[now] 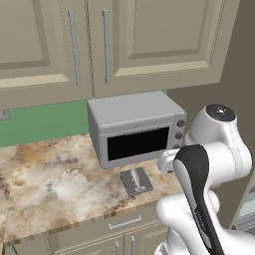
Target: Take the fish from the fridge and place it on the digital scale on the counter by the fridge. Wait a few seconds for a reading, then move it to the plate on the dining counter.
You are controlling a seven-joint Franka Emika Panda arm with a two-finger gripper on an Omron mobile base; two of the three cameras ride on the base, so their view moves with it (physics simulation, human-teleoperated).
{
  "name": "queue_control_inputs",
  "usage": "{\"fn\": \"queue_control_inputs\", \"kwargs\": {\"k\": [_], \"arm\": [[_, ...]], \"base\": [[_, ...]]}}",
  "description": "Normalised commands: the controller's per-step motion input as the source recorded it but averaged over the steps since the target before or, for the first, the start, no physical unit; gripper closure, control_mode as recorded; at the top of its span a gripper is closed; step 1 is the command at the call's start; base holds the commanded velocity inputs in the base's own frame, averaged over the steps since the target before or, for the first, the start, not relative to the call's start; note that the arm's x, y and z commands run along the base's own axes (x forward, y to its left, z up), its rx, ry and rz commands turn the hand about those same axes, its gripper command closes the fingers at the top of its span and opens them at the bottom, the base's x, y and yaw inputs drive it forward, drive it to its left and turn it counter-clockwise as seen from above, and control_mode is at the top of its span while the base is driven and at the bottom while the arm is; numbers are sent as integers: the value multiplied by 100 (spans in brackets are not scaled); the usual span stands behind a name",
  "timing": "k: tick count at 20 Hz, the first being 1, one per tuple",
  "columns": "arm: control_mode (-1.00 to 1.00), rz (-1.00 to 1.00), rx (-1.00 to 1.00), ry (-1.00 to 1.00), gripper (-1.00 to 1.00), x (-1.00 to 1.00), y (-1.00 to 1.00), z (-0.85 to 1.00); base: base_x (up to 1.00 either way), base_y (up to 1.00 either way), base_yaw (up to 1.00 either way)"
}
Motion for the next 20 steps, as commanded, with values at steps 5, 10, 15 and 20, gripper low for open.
{"fn": "queue_control_inputs", "kwargs": {"k": [5, 10, 15, 20], "arm": [[-100, 0, 0, 0, -100, 0, 0, 0], [-100, 0, 0, 0, -100, 0, 0, 0], [-100, 0, 0, 0, -100, 0, 0, 0], [-100, 0, 0, 0, -100, 0, 0, 0]], "base": [[0, 0, 0], [0, 0, 0], [0, 0, 0], [0, 0, 0]]}}
